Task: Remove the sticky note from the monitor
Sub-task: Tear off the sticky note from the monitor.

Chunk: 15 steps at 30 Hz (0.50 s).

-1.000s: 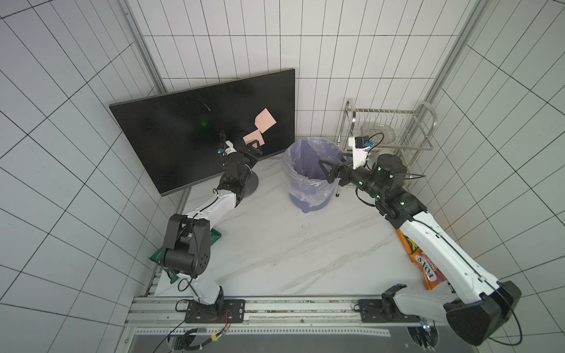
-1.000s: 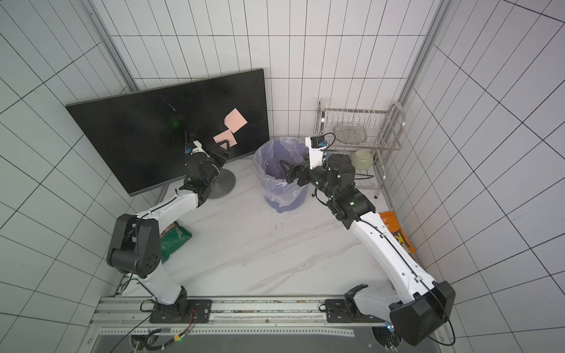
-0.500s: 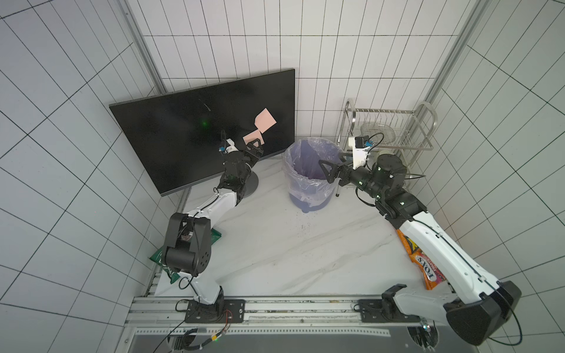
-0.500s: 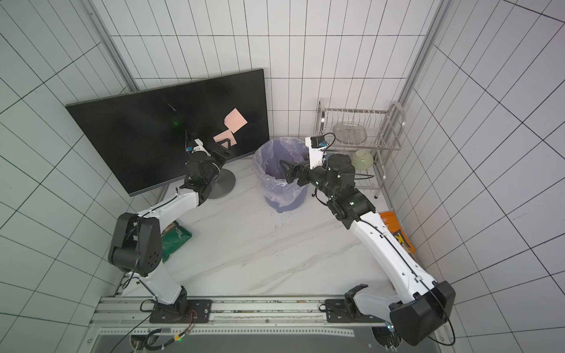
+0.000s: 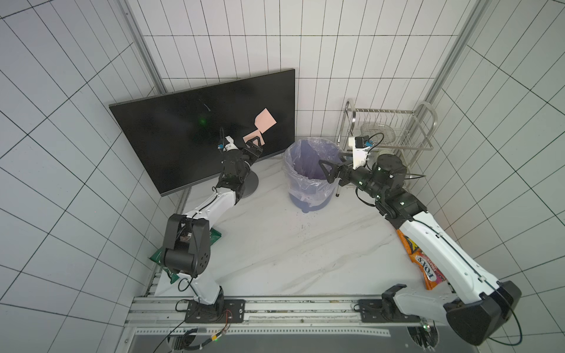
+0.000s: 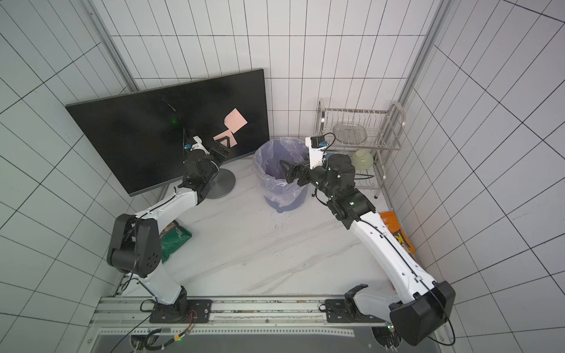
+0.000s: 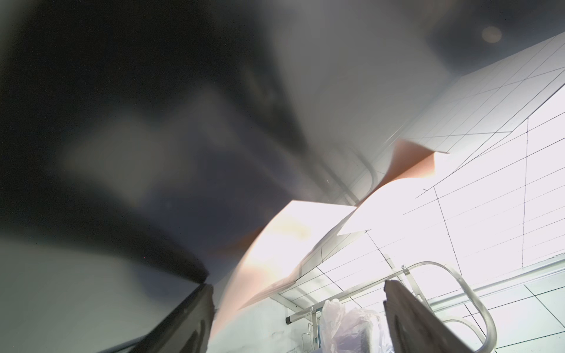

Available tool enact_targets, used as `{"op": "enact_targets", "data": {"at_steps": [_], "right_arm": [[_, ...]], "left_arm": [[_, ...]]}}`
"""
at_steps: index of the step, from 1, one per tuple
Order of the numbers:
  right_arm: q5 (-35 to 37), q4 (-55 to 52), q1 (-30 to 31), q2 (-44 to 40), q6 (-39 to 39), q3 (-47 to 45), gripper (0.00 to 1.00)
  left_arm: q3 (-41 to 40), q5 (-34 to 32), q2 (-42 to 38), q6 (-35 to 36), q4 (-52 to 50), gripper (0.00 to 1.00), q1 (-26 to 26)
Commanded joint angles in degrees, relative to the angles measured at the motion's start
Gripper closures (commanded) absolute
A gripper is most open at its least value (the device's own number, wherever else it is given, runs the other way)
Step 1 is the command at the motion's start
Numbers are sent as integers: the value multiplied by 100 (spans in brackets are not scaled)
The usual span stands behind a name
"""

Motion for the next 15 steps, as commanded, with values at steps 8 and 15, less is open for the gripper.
{"op": "enact_targets", "data": {"at_steps": [8,15], "right_arm": [[23,71,31,-82,22,-20,1],[31,79,30,-70,21,-11,1]], "left_arm": [[137,-1,-196,102,74,13,83],[348,254,-99,55,-73,13,154]]}}
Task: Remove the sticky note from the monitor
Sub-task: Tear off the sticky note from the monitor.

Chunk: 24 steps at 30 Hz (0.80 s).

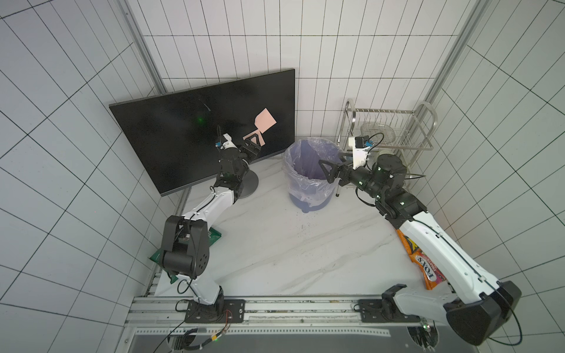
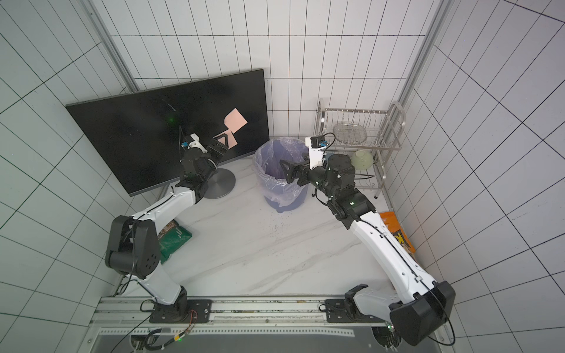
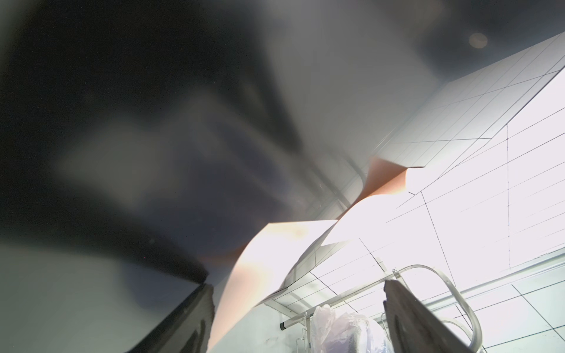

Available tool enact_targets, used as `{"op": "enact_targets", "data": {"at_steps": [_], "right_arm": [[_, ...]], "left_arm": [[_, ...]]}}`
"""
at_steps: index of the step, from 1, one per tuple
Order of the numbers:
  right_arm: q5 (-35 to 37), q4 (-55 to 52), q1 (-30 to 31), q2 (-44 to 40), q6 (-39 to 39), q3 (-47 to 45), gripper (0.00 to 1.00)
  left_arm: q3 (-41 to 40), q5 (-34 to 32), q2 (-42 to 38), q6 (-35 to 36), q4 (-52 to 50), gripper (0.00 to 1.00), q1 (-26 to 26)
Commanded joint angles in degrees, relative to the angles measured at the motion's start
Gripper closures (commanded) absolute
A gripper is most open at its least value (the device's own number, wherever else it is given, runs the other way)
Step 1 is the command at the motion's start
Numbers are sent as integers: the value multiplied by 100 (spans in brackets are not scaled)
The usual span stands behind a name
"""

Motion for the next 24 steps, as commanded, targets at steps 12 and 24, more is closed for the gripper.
{"op": "enact_targets", "data": {"at_steps": [12,24], "right_arm": [[8,97,23,-48,30,-20,1],[8,80,20,-21,4,-1,1]], "left_arm": [[193,224,22,-1,-32,27,74],[252,341,284,-23,-74,49,76]]}}
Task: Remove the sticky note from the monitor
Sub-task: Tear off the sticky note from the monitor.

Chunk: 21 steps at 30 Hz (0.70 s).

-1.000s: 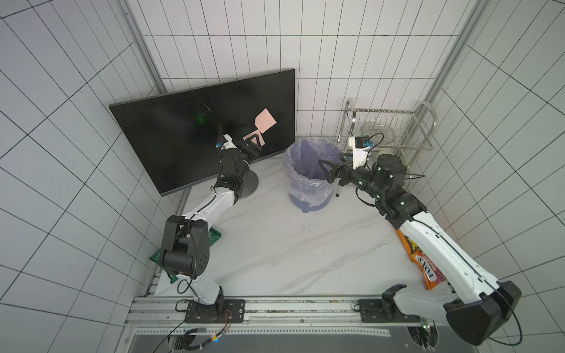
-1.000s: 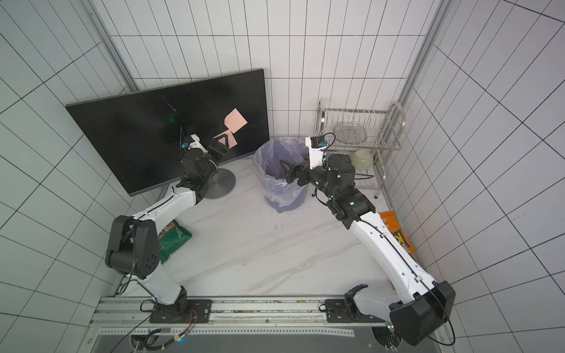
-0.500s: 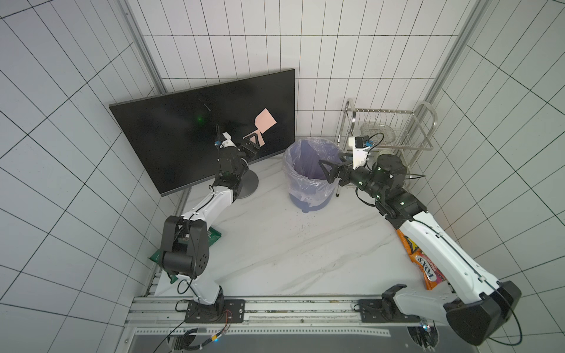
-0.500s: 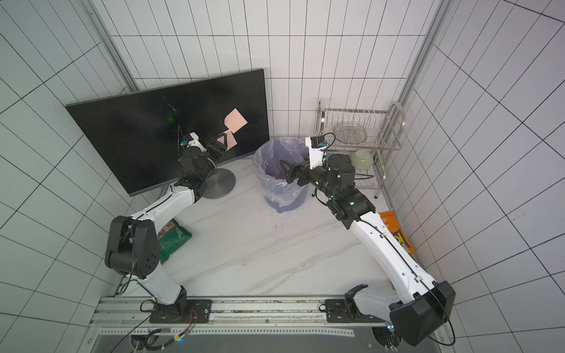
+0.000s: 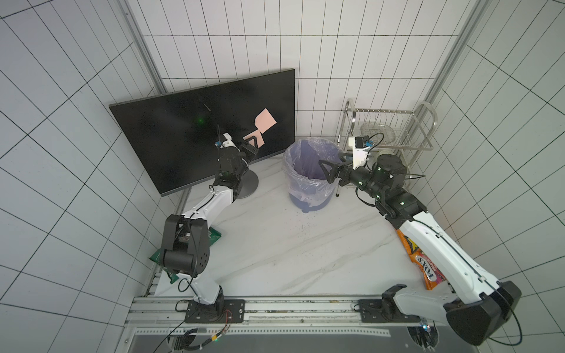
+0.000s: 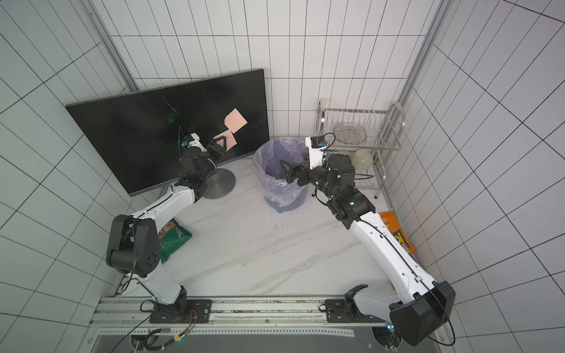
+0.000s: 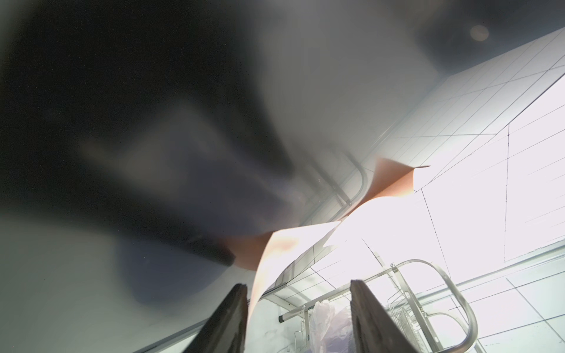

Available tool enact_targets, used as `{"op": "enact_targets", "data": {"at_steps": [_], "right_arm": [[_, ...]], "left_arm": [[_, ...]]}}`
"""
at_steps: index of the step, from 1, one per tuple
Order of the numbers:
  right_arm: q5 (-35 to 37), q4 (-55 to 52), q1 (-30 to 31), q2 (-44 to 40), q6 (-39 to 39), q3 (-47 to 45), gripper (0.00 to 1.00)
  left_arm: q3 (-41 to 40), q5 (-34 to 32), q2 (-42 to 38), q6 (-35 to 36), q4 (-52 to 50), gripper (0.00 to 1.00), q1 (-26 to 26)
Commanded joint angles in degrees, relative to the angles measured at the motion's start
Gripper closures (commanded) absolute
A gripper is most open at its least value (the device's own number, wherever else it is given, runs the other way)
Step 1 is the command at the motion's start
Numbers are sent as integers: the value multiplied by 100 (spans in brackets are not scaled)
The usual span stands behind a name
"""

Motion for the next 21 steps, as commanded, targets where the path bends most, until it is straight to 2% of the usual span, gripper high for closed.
{"op": "enact_targets", "data": {"at_steps": [1,12,17,21], "right_arm": [[12,82,22,-21,-4,5,1],[-6,110,5,22,27,-11,1],[-17,116,3,49,39,-20,1],[-24,128,-3,49,50,-23,1]], "left_arm": [[191,97,193,45,-8,51,19],[152,118,204,86,-83,86,15],[86,108,115,132,-73,97,27],[18,74,-5,181,-79,100,45]]}}
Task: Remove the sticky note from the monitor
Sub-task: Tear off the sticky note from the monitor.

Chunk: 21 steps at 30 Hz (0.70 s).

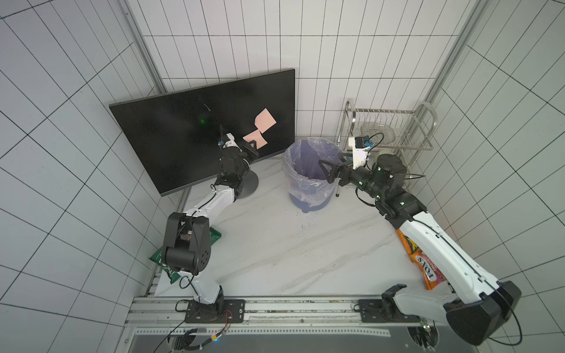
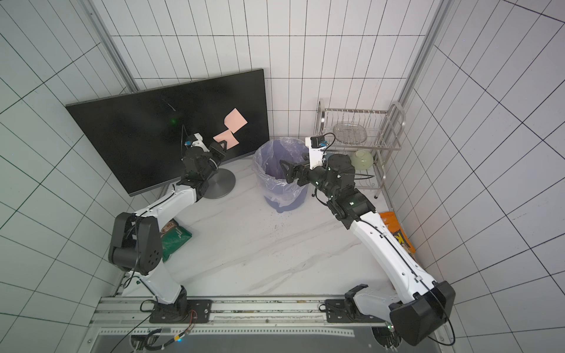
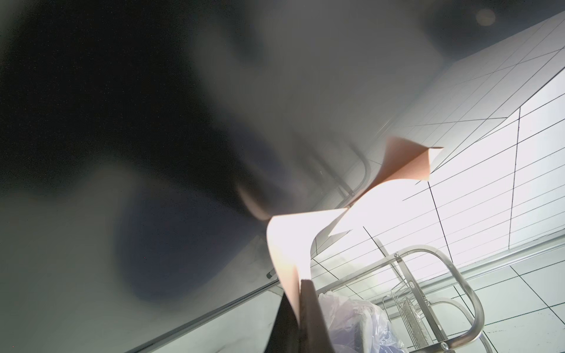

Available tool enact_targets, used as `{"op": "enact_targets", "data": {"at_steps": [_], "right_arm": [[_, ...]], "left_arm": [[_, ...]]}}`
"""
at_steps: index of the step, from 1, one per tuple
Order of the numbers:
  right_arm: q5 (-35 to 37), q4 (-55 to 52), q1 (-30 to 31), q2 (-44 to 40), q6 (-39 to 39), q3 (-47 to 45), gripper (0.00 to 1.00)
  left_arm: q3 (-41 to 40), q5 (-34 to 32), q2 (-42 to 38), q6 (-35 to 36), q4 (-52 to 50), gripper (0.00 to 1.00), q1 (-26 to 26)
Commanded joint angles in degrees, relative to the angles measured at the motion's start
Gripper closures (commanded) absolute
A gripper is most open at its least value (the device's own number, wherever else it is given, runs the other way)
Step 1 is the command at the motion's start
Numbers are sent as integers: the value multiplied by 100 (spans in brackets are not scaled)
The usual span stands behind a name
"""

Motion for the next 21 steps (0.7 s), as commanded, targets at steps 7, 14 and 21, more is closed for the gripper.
{"op": "enact_targets", "data": {"at_steps": [7,14,21], "right_arm": [[-36,133,-3,28,78,-45,1],[-40,123,-4,-8,87,-54,1],[-69,124,-3,-38,130,-69,1]], "left_arm": [[-162,-70,-231,83,-88,100,83],[-303,-47,-431,146,-157,100,92],[-443,-38,-630,209,-219,100,110]]}}
